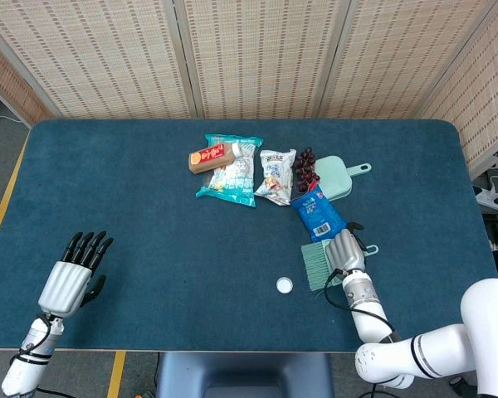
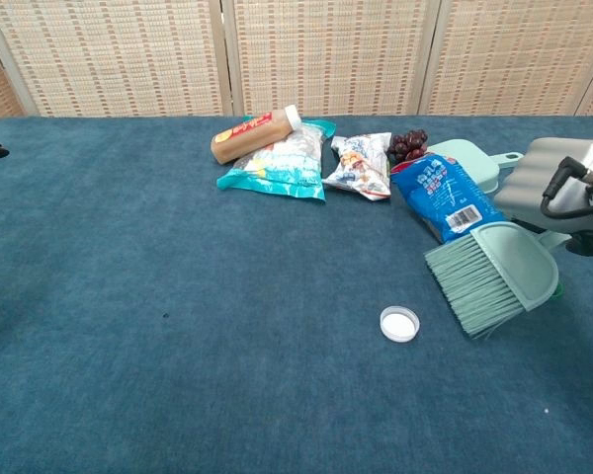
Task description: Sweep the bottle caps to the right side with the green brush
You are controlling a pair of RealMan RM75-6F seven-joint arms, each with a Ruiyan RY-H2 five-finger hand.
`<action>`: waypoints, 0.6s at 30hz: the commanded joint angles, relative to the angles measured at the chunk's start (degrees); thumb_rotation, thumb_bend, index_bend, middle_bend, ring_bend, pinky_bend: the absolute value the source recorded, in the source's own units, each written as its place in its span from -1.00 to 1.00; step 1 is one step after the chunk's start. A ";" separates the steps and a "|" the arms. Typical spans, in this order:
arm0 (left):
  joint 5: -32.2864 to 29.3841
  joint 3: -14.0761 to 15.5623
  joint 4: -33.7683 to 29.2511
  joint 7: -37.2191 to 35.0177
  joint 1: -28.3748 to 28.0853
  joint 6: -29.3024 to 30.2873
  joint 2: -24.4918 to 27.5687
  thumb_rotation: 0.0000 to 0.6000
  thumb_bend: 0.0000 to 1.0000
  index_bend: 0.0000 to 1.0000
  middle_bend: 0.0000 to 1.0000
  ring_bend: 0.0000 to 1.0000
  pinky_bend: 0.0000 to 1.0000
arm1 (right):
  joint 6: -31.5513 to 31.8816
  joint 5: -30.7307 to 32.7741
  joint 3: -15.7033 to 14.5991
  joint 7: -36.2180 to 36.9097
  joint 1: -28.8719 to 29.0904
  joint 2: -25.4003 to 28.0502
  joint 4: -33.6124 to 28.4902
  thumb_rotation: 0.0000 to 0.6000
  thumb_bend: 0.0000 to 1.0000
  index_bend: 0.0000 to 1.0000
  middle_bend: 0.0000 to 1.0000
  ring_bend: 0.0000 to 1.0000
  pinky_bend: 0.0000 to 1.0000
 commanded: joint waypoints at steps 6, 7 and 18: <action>0.00 0.00 0.00 0.00 0.00 0.00 0.00 1.00 -0.10 -1.00 -1.00 -1.00 -0.97 | 7.95 3.87 -1.46 -8.92 2.05 -3.22 -0.21 1.00 -0.01 0.92 0.79 0.23 -0.36; 0.00 0.00 0.00 0.00 0.00 0.00 0.00 1.00 -0.10 -1.00 -1.00 -1.00 -0.97 | 8.48 4.43 -1.53 -9.77 2.12 -3.66 0.10 1.00 -0.01 0.92 0.79 0.23 -0.36; 0.00 0.00 0.00 0.00 0.00 0.00 0.00 1.00 -0.10 -1.00 -1.00 -1.00 -0.97 | 10.47 5.34 -2.48 -12.50 1.60 -4.51 1.37 1.00 -0.01 0.92 0.79 0.23 -0.36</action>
